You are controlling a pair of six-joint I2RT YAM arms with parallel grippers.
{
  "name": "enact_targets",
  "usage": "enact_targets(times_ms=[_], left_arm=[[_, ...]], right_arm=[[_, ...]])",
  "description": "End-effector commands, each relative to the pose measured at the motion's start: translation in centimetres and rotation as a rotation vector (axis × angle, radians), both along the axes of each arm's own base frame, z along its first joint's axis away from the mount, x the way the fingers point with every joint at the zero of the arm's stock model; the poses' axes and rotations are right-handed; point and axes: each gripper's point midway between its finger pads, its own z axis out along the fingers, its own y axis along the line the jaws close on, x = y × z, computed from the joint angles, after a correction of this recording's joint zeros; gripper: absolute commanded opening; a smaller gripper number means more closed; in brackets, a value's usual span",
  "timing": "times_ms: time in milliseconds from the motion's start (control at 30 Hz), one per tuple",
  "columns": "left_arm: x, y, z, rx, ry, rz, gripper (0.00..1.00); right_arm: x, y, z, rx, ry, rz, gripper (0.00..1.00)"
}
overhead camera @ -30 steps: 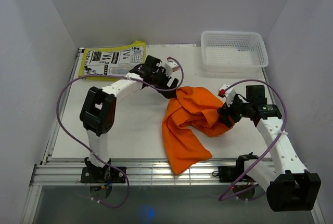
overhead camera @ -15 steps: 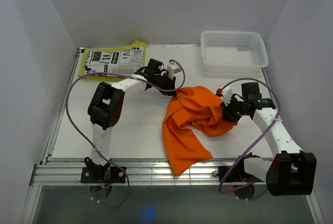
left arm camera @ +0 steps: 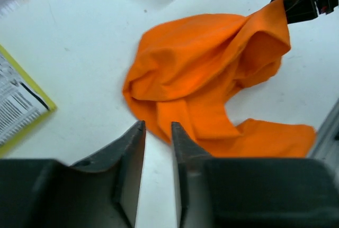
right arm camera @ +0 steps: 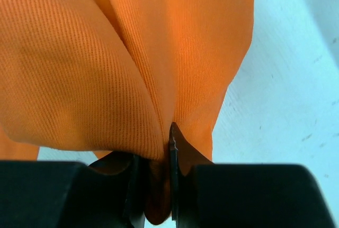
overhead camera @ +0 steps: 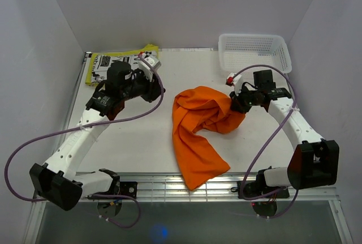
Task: Fold and stack the trousers
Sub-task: Flatten the trousers out
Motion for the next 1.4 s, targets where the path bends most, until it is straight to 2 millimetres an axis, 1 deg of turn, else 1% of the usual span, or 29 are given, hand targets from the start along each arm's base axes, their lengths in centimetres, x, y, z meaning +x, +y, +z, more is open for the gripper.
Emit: enact_targets(times_ms=[0,67,100,133,167,200,233,267,333,400,433,500,533,633,667,733,767,800,833,867,900,933,1000,1033,1067,1167,1200,1233,1367], left_arm=[[-1.4,1.0,-7.2,0.136,0.237,0.008,0.41],[-1.1,0.2,-8.0,0.114,0.245,-0.026,0.66],[-0.6,-0.3,-9.1,0.113,0.26,-0.039,0.74],[0.5,-1.0,-9.2,0.092,0.23,-0.044,0.79],[1.1,-1.4,-9.7,0.089,0.235,-0.052,0.82],[2.1,-2.0,-11.9,0.112,0.272,-0.066,0.93],[3.3,-2.6,-12.2,0.112,0.254,-0.072,0.95],[4.7,-3.1,-12.1,0.112,0.233,-0.066,0.95],[7.2,-3.9,-14.2,0.131,0.215,-0.07,0.95],[9.1,-4.8,-14.3,0.125,0.181,-0.072,0.95],[10.3,-5.3,-15.6,0.129,0.181,-0.072,0.95],[12.2,-5.6,-15.8,0.131,0.151,-0.048,0.95],[12.9,-5.9,-17.3,0.14,0.164,-0.046,0.95],[14.1,-6.7,-17.9,0.131,0.168,-0.061,0.94],[14.1,-7.0,-19.1,0.13,0.197,-0.068,0.92],[13.2,-8.1,-19.2,0.096,0.239,-0.145,0.83],[12.9,-8.5,-19.1,0.078,0.259,-0.165,0.67],[12.6,-8.8,-19.1,0.064,0.276,-0.18,0.6],[12.5,-9.1,-18.3,0.047,0.272,-0.201,0.52],[12.7,-9.0,-17.7,0.04,0.263,-0.197,0.37],[12.9,-8.8,-16.0,0.029,0.23,-0.19,0.27],[13.5,-8.4,-15.1,0.032,0.203,-0.156,0.12],[14.5,-7.2,-11.5,0.005,0.145,-0.113,0.0],[14.7,-6.6,-10.6,0.005,0.145,-0.096,0.0],[15.6,-5.7,-8.4,-0.008,0.108,-0.072,0.0],[16.0,-3.5,-3.4,-0.018,0.008,-0.015,0.0],[15.9,-3.1,-2.2,-0.008,-0.028,-0.006,0.0],[15.2,-2.5,0.1,0.005,-0.096,-0.006,0.0],[13.3,-0.8,3.9,0.046,-0.211,0.012,0.0]], right_arm=[[0.8,3.2,4.6,0.122,-0.125,0.129,0.08],[0.1,2.8,4.9,0.069,-0.205,0.206,0.08],[-0.6,2.1,3.8,0.022,-0.21,0.225,0.08],[-0.7,1.5,3.3,-0.043,-0.263,0.283,0.08],[-1.3,0.9,3.5,-0.085,-0.313,0.305,0.09],[-1.2,-0.1,3.0,-0.151,-0.346,0.304,0.2],[-2.0,-0.9,1.2,-0.192,-0.335,0.314,0.25],[-2.2,-1.4,1.4,-0.231,-0.386,0.333,0.3],[-2.9,-2.3,-0.3,-0.283,-0.378,0.335,0.39],[-3.4,-2.6,-0.9,-0.296,-0.375,0.337,0.39],[-3.7,-2.6,-1.2,-0.293,-0.363,0.339,0.35],[-4.1,-2.6,-1.9,-0.288,-0.345,0.345,0.27],[-4.0,-2.6,-2.0,-0.286,-0.344,0.34,0.25],[-3.8,-2.5,-2.5,-0.276,-0.315,0.319,0.17],[-3.5,-2.4,-2.6,-0.269,-0.306,0.313,0.15],[-2.6,-2.2,-1.4,-0.247,-0.305,0.264,0.1],[-1.9,-2.2,-1.1,-0.243,-0.3,0.243,0.08],[-0.6,-2.2,0.9,-0.242,-0.336,0.211,0.08],[0.2,-2.4,1.9,-0.227,-0.34,0.168,0.08],[1.0,-2.6,2.6,-0.225,-0.342,0.144,0.08],[1.9,-2.9,3.9,-0.22,-0.363,0.115,0.08],[3.3,-3.6,6.7,-0.211,-0.419,0.07,0.08],[4.5,-4.2,9.1,-0.194,-0.458,0.028,0.08],[5.3,-4.7,11.6,-0.191,-0.51,0.006,0.08],[5.5,-4.9,12.7,-0.188,-0.533,-0.001,0.08],[5.9,-4.9,16.6,-0.178,-0.623,-0.01,0.08],[5.9,-4.9,17.5,-0.171,-0.642,-0.014,0.08],[5.9,-4.8,19.5,-0.16,-0.689,-0.022,0.08],[5.1,-4.1,23.0,-0.098,-0.749,-0.027,0.08]])
